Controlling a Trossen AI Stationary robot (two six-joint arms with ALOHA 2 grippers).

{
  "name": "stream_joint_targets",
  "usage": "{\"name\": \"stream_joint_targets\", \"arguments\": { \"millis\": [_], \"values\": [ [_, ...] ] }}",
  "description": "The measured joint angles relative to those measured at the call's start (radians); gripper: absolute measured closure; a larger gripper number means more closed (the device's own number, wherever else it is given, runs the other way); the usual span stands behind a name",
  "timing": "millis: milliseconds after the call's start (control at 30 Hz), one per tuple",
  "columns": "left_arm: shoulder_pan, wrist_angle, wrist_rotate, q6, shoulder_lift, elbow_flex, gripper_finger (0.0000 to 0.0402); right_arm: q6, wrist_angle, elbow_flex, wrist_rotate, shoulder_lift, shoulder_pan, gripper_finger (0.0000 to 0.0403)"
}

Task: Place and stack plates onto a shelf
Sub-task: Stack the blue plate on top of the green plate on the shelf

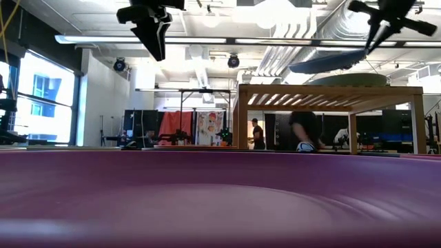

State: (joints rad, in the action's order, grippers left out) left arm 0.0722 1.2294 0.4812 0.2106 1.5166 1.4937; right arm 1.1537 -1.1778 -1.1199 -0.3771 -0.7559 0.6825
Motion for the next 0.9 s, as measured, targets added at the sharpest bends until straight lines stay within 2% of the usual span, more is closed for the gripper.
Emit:
{"name": "stream_joint_targets", "arguments": {
  "millis": [267, 567, 900],
  "values": [
    [0.0, -0.001, -0.026, -0.017, 0.0, 0.0, 0.0289, 0.146, 0.025, 0.122, -0.062, 0.121, 0.032, 0.0403],
    [0.0, -0.001, -0.027, -0.019, 0.0, 0.0, 0.0289, 0.161, 0.046, 0.201, -0.048, 0.121, 0.059, 0.0403],
    [0.0, -0.001, -0.027, -0.025, 0.0, 0.0, 0.0289, 0.163, 0.048, 0.202, -0.061, 0.122, 0.059, 0.0402]
  ]
}}
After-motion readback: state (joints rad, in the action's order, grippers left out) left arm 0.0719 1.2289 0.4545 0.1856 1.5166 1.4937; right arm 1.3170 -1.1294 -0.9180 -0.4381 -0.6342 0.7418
